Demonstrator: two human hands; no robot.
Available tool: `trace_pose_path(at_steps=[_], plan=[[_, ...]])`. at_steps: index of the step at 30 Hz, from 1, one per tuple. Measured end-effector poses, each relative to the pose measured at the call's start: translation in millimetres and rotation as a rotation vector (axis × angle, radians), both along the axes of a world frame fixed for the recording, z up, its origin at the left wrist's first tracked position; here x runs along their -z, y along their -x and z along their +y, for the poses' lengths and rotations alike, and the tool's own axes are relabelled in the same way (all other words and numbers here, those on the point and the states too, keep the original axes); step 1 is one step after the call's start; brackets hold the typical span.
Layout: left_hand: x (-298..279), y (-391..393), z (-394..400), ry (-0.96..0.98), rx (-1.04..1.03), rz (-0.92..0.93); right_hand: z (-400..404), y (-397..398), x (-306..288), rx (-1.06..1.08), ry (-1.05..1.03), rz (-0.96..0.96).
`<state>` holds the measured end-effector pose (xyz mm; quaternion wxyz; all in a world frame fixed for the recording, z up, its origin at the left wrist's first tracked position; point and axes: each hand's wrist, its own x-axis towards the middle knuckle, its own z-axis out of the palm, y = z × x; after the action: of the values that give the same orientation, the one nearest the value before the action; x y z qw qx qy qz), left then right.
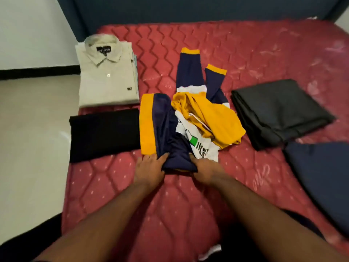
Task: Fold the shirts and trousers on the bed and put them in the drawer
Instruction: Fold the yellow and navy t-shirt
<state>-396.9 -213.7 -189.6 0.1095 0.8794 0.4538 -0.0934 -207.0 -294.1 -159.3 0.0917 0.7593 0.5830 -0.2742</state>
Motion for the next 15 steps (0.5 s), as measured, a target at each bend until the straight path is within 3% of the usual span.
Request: trace_pose_path(at_steps=[2,5,8,10,12,15], plan=[[-5,37,-38,0.128,-0.031,0.009,-46,27,-9,-0.065,0.022,0.016],[-12,85,-70,0.364,-0.037,0.025,-73,39,-38,-0.032,0.098,0.261],[-29,101,-78,0.523,-0.073,-0.007,-67,27,-52,0.189,-0.186,0.17],[-46,97,-79,0.334,-0.115,-0.083,-65,22,-47,0.246,-0.348,0.044],[-58,88,-81,0.087,-0.16,-0.208,-65,31,-41,0.167,-0.176,0.065],[-62,79,-79,0.072,-0.128,-0.487,-74,62,-39,0.013,0.014,0.267]])
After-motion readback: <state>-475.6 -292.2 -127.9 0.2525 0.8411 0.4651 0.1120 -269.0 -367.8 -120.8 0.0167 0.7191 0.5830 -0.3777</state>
